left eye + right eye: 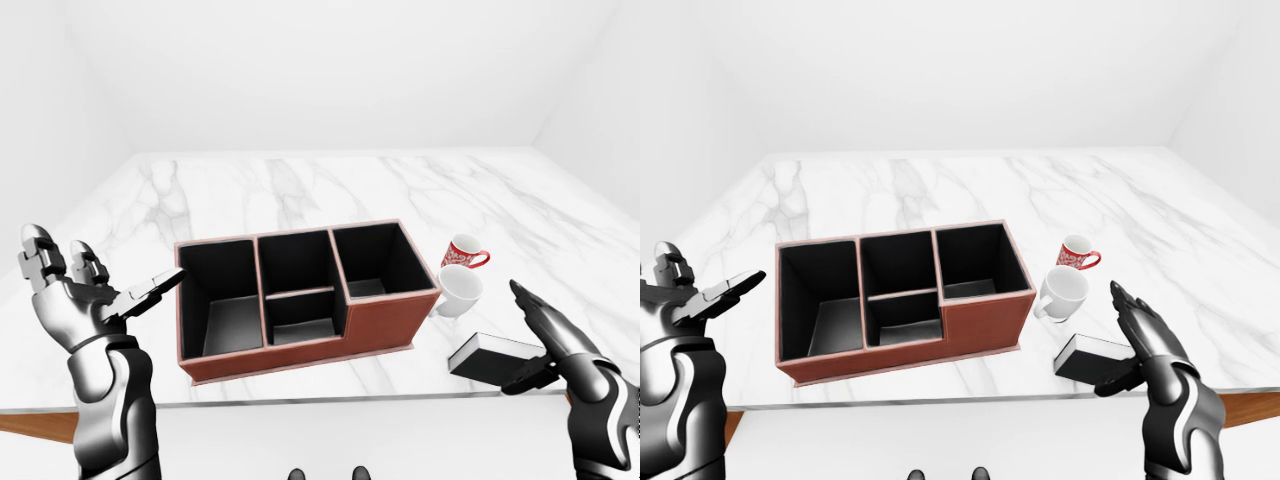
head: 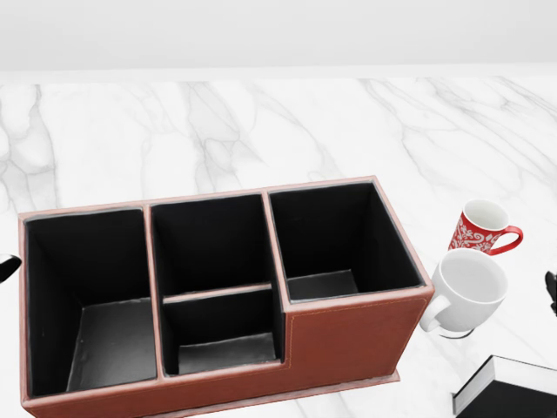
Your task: Pick up the book and place it in the right compartment of the caddy.
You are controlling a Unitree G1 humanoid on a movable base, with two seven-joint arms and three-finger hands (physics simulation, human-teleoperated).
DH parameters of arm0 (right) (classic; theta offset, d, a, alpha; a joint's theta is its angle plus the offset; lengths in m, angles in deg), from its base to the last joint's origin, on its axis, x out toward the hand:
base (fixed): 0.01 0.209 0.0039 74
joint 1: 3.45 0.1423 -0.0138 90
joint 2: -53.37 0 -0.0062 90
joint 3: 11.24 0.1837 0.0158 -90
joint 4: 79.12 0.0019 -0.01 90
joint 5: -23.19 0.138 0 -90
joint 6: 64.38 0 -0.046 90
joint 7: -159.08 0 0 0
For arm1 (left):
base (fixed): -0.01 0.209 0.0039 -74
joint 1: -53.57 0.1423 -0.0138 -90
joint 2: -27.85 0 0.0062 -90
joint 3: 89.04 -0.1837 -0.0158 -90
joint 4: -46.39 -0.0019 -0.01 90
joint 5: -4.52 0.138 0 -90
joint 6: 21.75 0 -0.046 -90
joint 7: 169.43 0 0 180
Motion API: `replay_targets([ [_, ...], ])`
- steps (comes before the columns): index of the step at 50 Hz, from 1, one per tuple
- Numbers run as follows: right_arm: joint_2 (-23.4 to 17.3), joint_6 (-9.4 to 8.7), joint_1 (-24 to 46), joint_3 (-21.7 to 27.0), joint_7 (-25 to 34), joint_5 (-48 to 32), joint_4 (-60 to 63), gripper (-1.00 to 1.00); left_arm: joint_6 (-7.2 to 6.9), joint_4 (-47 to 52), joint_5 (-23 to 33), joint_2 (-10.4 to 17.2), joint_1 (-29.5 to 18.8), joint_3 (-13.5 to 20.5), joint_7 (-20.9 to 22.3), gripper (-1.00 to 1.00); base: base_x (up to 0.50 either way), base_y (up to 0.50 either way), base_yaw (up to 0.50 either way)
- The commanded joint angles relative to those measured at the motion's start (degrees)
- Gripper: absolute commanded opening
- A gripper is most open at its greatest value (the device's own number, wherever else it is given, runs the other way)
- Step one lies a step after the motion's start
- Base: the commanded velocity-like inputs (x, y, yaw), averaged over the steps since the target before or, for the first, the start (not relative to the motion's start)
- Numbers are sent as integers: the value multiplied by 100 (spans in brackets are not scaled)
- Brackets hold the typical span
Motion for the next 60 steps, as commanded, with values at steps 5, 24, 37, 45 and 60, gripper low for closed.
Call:
replay_targets([
  [5, -192, 0, 166, -191, -496, 240, -822, 100, 107, -115, 14, -7, -2, -22, 28, 100, 0, 0, 0],
  [24, -369, 0, 189, -438, -831, 444, -1662, 100, -3, 4, 3, -3, 2, -8, -2, 100, 0, 0, 0],
  [37, -360, 0, 43, -432, -677, 377, -1728, 100, -4, -14, -6, 6, -14, -3, -3, 100, 0, 0, 0],
  [45, -327, 0, -4, -440, -576, 400, -1693, -100, -44, 28, -14, 11, -12, 0, -19, 100, 0, 0, 0],
  [60, -271, 0, -49, -409, -436, 322, -1456, -100, -8, 6, 4, -5, -4, -9, -11, 100, 0, 0, 0],
])
